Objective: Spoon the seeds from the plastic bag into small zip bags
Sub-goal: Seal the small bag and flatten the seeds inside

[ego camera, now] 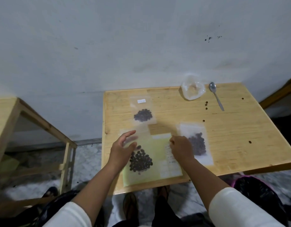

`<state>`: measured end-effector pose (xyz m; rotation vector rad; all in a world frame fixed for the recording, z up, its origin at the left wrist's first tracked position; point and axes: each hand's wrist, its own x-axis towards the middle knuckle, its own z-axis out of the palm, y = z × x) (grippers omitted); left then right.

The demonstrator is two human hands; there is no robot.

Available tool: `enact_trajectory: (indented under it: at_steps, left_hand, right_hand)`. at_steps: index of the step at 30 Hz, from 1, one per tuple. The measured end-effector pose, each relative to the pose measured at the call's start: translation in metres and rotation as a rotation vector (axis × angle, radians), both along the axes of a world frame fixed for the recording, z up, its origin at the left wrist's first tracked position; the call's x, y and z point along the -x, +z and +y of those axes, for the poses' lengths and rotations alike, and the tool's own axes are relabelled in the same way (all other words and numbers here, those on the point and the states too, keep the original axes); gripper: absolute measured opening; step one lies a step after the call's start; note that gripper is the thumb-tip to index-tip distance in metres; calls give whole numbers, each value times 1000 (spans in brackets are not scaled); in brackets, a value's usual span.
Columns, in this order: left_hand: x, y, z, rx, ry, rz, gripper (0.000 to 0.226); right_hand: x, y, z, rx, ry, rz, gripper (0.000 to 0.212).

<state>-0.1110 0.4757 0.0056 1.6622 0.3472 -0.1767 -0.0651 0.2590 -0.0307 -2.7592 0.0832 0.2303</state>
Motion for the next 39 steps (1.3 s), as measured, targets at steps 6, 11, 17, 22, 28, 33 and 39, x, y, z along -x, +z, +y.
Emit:
enact_trajectory:
  at_steps: [6, 11, 17, 22, 28, 33, 39]
  left_hand:
    - [-1, 4, 6, 16, 16, 16, 40]
    - [-8, 15, 9, 66, 20, -7, 40]
    - [-17, 37, 6, -17, -57, -134, 42]
    - [-21, 47, 9, -59, -74, -186, 45]
    - [-19, 58, 8, -6, 22, -234, 27]
    - [-22, 61, 6, -1, 108, -205, 24]
    - [-23, 64, 9, 22, 168, -209, 27]
  right_hand:
    - [-3, 14, 3, -83, 9, -17, 18]
    - [-12, 73, 31, -370, 6, -110, 3]
    - [-13, 109, 74, -425, 165, -150, 7]
    - [-17, 124, 87, -451, 140, -146, 2]
    - [-12, 131, 94, -433, 171, -199, 10]
    - [-2, 121, 99, -402, 223, -371, 14]
    - [18, 107, 108, -179, 335, -761, 28]
